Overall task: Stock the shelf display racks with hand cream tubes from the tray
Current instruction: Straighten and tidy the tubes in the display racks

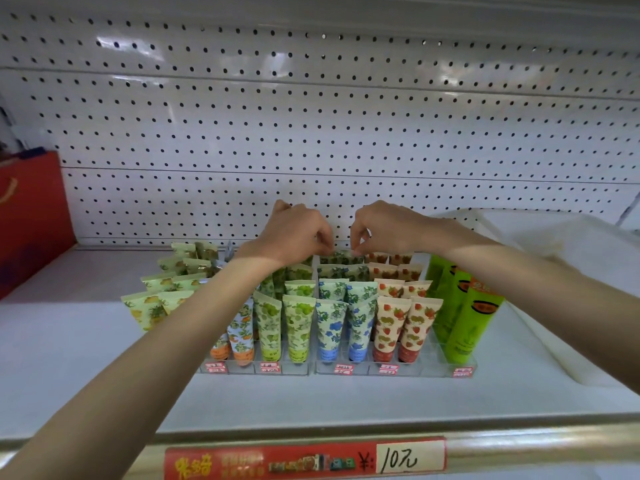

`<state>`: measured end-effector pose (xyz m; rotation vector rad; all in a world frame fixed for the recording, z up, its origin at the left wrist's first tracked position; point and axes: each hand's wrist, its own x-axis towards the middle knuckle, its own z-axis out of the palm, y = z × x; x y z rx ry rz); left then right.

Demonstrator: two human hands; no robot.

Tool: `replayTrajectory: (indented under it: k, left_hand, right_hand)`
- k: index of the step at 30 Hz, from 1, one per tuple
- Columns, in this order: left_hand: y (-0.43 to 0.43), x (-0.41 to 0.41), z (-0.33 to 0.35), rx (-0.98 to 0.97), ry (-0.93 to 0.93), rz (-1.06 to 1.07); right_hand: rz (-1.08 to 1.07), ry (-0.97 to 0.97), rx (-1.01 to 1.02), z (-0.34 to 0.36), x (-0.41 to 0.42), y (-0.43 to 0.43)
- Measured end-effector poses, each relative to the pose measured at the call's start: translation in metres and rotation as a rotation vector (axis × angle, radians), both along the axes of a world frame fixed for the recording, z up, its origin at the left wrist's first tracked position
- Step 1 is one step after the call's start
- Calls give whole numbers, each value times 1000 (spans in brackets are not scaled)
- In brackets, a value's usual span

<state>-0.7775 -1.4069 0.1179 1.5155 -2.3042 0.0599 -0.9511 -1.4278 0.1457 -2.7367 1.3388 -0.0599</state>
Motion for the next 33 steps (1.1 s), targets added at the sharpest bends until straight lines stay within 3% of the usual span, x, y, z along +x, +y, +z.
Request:
replayTrajectory:
  k: [15,33]
  left_hand:
    - [2,4,-1,-4,46,0]
    - [23,88,17,125,196,75]
  right_hand:
    - [3,-8,-21,0,0,1]
    - [68,-170,63,9,36,3]
